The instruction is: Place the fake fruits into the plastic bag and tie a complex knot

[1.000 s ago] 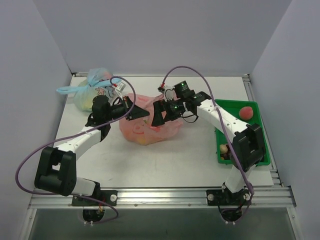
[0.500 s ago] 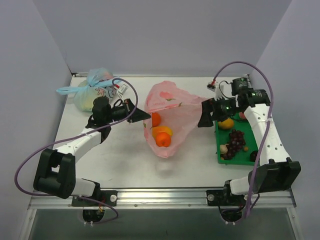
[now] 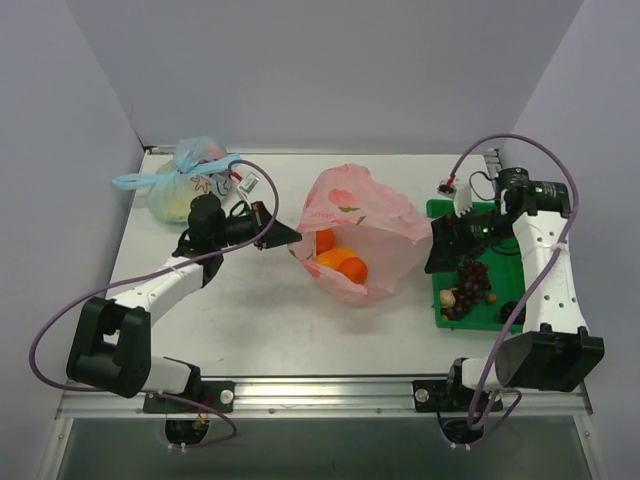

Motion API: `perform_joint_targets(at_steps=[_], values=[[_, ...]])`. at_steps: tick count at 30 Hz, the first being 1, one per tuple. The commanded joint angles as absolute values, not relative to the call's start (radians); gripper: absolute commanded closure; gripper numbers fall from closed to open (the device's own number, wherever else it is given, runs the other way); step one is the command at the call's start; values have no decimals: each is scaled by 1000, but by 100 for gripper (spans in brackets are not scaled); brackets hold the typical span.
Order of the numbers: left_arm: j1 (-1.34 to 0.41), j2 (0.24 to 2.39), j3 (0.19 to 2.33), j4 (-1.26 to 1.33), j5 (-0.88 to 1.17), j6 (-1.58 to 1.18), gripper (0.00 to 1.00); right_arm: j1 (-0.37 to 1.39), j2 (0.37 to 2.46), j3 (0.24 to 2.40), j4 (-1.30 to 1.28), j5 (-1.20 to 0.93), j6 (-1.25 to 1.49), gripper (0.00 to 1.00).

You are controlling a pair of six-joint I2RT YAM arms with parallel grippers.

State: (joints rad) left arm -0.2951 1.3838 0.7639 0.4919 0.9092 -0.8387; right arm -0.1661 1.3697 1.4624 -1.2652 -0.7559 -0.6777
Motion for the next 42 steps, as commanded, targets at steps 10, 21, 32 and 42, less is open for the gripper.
perform_joint_targets(at_steps=[10,21,32,42], values=[[-328,1407,874,454,790,-931,100,149,1373,1581,-1151,-769,-531,13],[-296,1295,936,183,706,-933,100,155,1521,1742,-773,-748,-212,10],[-296,1287,1083,-49,526,-988,100,248,1503,1729,-842,-982,-363,2],[-295,1361,1106,-15,505,-1019,100,255,1364,1605,-1003,-885,-442,14]])
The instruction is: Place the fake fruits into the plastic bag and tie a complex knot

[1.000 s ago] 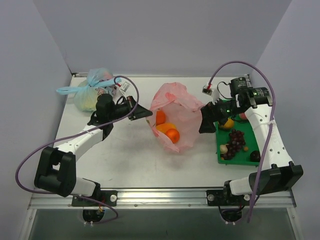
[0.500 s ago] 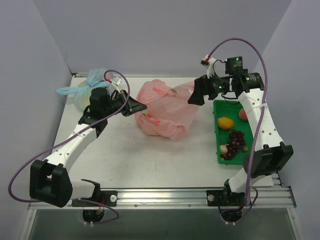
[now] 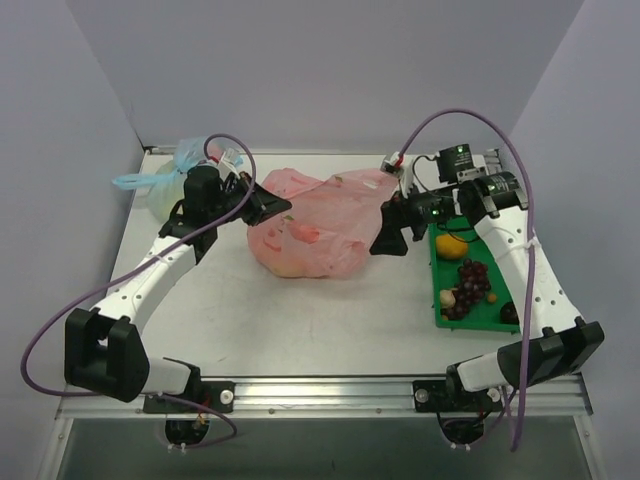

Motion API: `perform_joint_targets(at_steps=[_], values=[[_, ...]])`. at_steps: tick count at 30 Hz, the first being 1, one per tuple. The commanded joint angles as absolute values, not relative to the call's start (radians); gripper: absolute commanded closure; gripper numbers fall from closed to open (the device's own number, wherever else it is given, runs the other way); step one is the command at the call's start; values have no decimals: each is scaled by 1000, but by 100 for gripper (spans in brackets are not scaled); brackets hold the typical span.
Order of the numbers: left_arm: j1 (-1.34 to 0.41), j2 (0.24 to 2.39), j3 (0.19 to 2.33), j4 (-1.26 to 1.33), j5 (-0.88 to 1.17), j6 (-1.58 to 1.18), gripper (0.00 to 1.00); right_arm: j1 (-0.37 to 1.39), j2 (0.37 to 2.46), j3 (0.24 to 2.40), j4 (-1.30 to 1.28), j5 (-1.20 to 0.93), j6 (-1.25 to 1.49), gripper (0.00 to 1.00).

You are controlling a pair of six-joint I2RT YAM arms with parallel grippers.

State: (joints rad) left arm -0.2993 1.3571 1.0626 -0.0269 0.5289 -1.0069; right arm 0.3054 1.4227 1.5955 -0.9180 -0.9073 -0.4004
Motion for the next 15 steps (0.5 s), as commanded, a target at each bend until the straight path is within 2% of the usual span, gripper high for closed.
perform_joint_targets(at_steps=[1,7,10,15], values=[[-293,1361,1100,-14,506,-1012,100,227,1344,1605,-1015,-855,-440,17],[-293,1355,1088,-15,508,-966,100,-189,1428,1629,-1100,-669,-520,24],[-293,1354,1071,-14,497,-951,100,-268,1535,1673,-1092,-523,-517,23],[-293,1353,1037,-15,495,-937,100,-311,1690,1746,-985,-307,-404,11]])
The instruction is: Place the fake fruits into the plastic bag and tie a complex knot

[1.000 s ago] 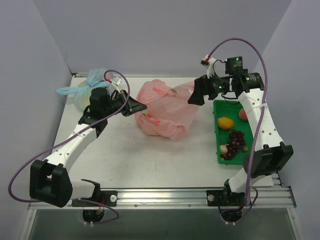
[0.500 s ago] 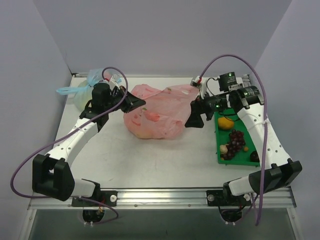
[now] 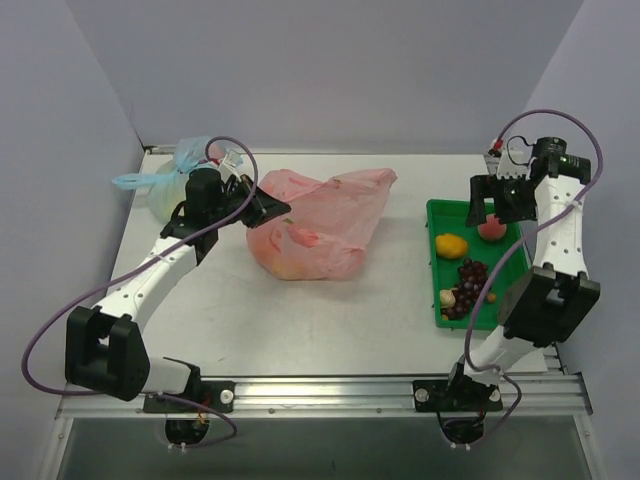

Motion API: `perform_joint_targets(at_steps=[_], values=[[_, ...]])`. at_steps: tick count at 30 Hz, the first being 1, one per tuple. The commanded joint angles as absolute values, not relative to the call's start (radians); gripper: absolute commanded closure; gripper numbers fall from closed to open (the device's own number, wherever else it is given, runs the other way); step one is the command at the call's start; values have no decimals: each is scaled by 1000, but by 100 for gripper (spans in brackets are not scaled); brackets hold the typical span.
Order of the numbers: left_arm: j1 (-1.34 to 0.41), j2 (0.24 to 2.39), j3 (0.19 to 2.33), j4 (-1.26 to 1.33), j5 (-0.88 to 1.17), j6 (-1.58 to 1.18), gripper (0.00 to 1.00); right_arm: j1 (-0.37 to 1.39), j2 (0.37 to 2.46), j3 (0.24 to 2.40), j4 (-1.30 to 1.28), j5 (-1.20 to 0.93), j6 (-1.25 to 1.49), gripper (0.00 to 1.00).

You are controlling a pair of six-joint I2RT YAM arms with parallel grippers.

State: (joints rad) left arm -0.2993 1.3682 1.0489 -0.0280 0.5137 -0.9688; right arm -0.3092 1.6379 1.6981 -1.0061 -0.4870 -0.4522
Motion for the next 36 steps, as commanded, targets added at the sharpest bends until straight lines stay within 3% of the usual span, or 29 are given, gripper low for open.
perform_joint_targets(at_steps=[1,11,36], values=[[-293,1353,1037,-14,499,-933,100,-311,1751,1785,-976,-252,-387,8],[-285,1370,1037,17,503,-907,100,-304,2009,1894,-885,-49,-195,0],[-278,1445,1058,3,509,-904,100,-302,2270,1993,-854,-95,-206,4]])
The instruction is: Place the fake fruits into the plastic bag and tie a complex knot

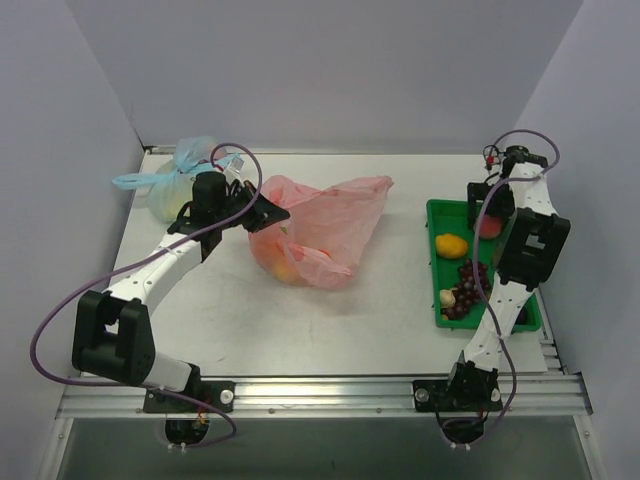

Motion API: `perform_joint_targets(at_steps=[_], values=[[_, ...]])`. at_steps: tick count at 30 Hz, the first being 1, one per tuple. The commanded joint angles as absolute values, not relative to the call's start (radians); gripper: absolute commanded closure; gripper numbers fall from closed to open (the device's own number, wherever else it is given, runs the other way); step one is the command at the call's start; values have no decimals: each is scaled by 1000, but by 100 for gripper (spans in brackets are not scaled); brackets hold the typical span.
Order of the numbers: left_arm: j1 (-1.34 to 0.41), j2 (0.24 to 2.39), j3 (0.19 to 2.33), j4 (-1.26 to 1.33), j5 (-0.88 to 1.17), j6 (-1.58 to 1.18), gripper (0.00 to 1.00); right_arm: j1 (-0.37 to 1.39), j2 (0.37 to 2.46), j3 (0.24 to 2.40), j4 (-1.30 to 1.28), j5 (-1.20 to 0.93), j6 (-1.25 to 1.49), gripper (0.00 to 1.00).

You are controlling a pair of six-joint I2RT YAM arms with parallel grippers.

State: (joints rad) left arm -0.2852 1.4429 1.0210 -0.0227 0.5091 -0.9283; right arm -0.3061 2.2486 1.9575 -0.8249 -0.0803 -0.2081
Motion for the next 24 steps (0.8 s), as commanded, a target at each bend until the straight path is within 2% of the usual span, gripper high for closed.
perform_joint_targets(at_steps=[1,10,14,15,17,24], values=[[-278,1443,1054,3,509,-900,100,-304,2275,1996,-854,-98,-207,4],[-278,1448,1040,3,511,-885,100,-310,2319,2017,-842,-149,-213,12],[-278,1445,1045,2,514,-873,100,-314,2301,2017,-839,-189,-222,25],[-278,1442,1043,2,514,-867,100,-316,2268,2007,-838,-204,-224,33],[-278,1437,1043,2,515,-865,100,-321,2218,1958,-830,-265,-224,38],[-278,1420,1031,8,528,-882,100,-295,1819,1712,-778,-606,-177,40]])
